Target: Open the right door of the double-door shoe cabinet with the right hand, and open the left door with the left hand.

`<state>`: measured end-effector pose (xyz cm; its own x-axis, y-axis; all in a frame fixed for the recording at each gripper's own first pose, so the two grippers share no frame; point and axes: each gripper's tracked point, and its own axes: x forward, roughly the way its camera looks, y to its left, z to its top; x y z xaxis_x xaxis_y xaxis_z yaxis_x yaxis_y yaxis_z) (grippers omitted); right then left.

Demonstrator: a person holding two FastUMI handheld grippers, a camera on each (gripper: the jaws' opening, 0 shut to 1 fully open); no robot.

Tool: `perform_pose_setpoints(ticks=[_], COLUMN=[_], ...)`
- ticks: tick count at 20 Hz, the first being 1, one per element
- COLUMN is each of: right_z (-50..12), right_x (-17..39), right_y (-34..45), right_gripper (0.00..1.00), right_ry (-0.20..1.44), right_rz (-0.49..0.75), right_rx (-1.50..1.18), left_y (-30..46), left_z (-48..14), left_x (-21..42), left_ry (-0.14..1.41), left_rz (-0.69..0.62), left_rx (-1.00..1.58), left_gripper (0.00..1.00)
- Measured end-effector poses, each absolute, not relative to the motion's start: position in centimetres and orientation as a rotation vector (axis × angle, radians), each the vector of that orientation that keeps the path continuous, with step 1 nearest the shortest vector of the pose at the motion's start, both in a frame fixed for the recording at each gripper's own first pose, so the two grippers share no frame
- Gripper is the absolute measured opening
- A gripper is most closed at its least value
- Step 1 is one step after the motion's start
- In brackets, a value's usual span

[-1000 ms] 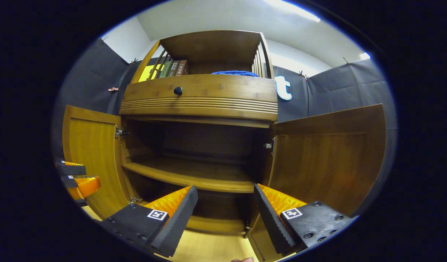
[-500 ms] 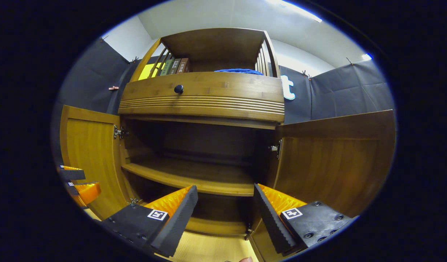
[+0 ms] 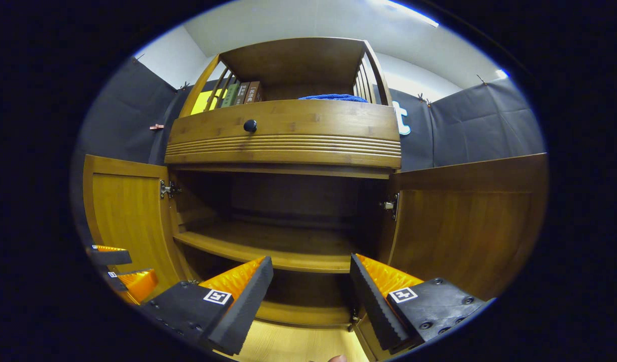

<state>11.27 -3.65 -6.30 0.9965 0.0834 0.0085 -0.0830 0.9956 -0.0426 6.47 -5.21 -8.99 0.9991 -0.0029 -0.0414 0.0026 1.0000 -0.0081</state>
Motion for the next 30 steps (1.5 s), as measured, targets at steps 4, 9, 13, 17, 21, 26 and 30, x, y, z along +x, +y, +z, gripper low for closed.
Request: perform_pose_setpoints(ticks=[4, 9, 13, 17, 21, 26, 30], right_z=[-6.2, -6.4, -6.0, -6.2, -6.9, -6.9, -4.5], right_x=[11.0, 10.5, 10.4, 9.9, 9.2, 7.9, 5.1], right_y=[-3.8, -3.8, -3.9, -3.4, -2.4, -1.9, -1.3], right_gripper=[0.98, 0.98, 0.98, 0.98, 0.96, 0.98, 0.96], right_ry=[-0.019, -0.014, -0.028, -0.017, 0.003, -0.01, -0.078], right_rz=[0.078, 0.082, 0.078, 0.104, 0.182, 0.226, 0.204], right_rx=[-0.05, -0.052, -0.058, -0.046, -0.049, -0.025, -0.015], left_y=[-5.1, -5.5, -5.6, -5.5, -5.0, -3.7, -3.5], left_z=[-9.2, -9.0, -8.9, -8.8, -8.9, -8.4, -7.1], left_x=[6.2, 6.1, 6.1, 6.1, 5.1, 2.1, -0.2], left_ry=[0.046, 0.043, 0.044, 0.043, 0.04, 0.025, 0.003], left_rz=[-0.004, -0.018, -0.022, -0.003, 0.068, 0.177, 0.143], left_rx=[-0.01, -0.009, -0.001, -0.006, -0.016, 0.012, 0.014], left_gripper=[1.0, 0.98, 0.98, 0.98, 1.0, 0.98, 1.0])
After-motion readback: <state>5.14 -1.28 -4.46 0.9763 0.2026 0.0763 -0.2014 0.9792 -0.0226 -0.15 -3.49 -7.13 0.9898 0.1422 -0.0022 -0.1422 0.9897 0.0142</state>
